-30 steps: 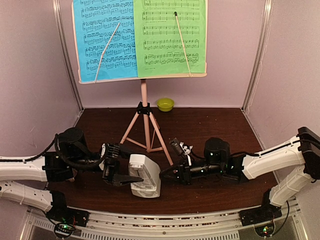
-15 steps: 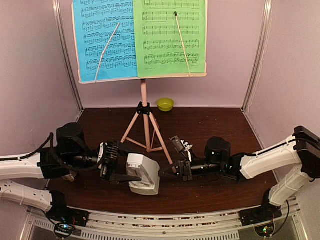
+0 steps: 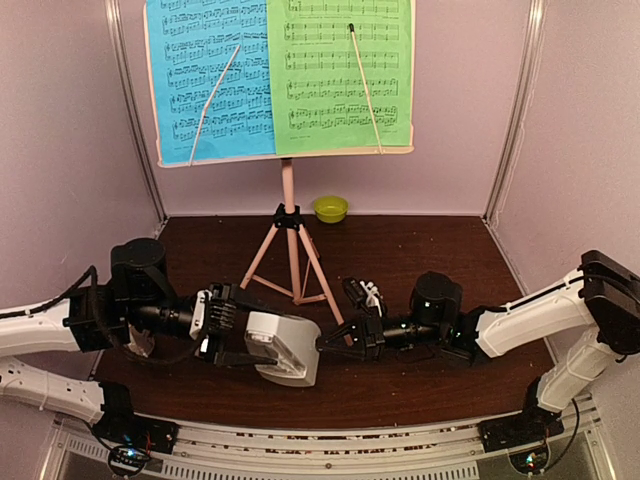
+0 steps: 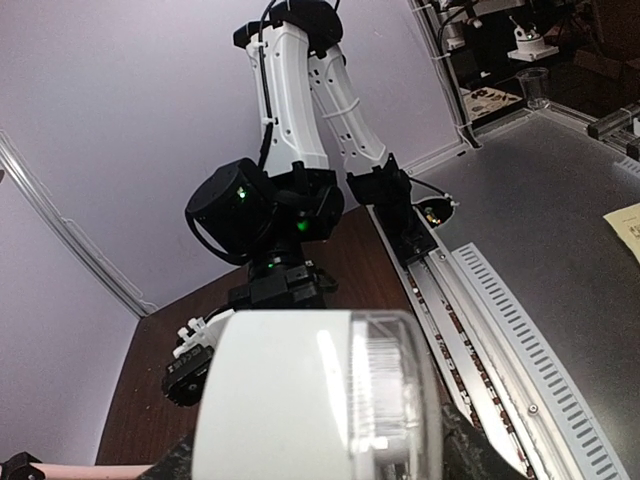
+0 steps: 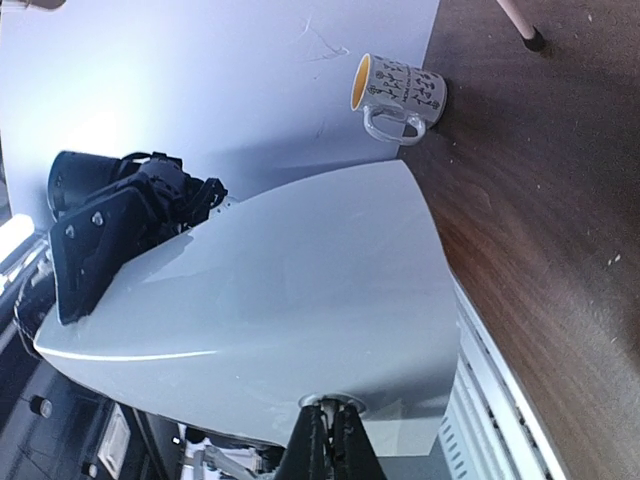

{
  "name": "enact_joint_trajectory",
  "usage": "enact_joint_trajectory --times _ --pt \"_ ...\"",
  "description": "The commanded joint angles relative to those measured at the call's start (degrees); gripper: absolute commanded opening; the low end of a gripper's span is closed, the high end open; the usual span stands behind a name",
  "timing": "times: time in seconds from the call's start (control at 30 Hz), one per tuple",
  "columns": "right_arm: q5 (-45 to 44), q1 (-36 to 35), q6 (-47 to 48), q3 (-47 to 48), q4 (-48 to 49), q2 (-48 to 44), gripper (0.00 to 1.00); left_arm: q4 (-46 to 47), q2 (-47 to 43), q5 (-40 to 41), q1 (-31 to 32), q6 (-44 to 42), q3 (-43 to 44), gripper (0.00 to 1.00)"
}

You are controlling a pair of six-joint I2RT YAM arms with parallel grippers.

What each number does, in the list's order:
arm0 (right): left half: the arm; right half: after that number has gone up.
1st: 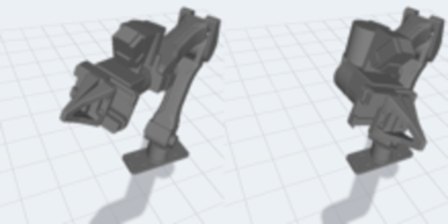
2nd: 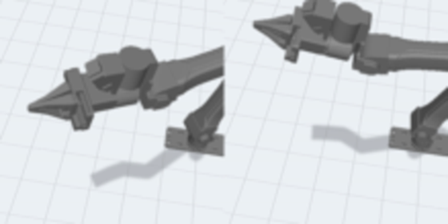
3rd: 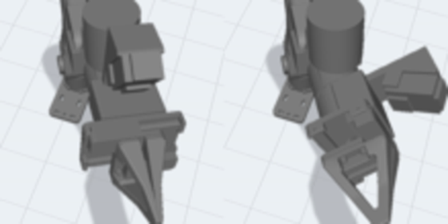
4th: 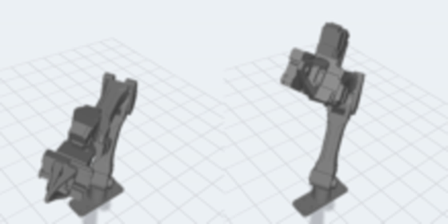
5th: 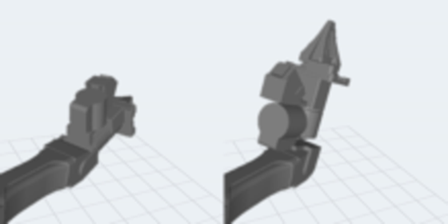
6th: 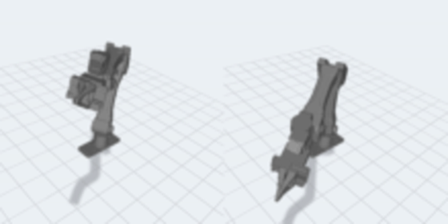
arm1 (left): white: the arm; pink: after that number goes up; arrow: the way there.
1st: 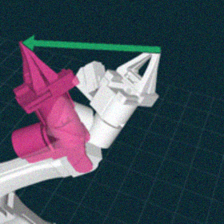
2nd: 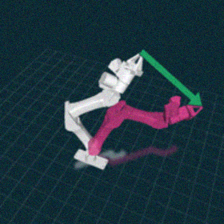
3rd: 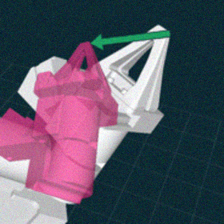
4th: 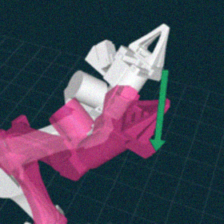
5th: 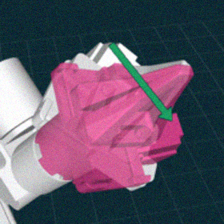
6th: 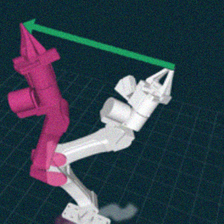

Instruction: Set up the instrument practice props

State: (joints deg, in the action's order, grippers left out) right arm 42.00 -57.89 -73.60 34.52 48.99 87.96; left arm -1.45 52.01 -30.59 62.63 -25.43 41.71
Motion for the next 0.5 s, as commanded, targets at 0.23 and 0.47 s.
enact_joint_trajectory --times 0.23,0.47 --pt "-3.02 1.28 -20.86 -4.68 3.95 1.6 0.0 9.75 1.17 -0.2 1.44 2.53 1.9 0.22" --pt "-4.61 1.46 3.57 0.71 -17.31 -0.74 0.12 24.1 5.55 1.23 -0.77 12.78 -3.64 0.21"
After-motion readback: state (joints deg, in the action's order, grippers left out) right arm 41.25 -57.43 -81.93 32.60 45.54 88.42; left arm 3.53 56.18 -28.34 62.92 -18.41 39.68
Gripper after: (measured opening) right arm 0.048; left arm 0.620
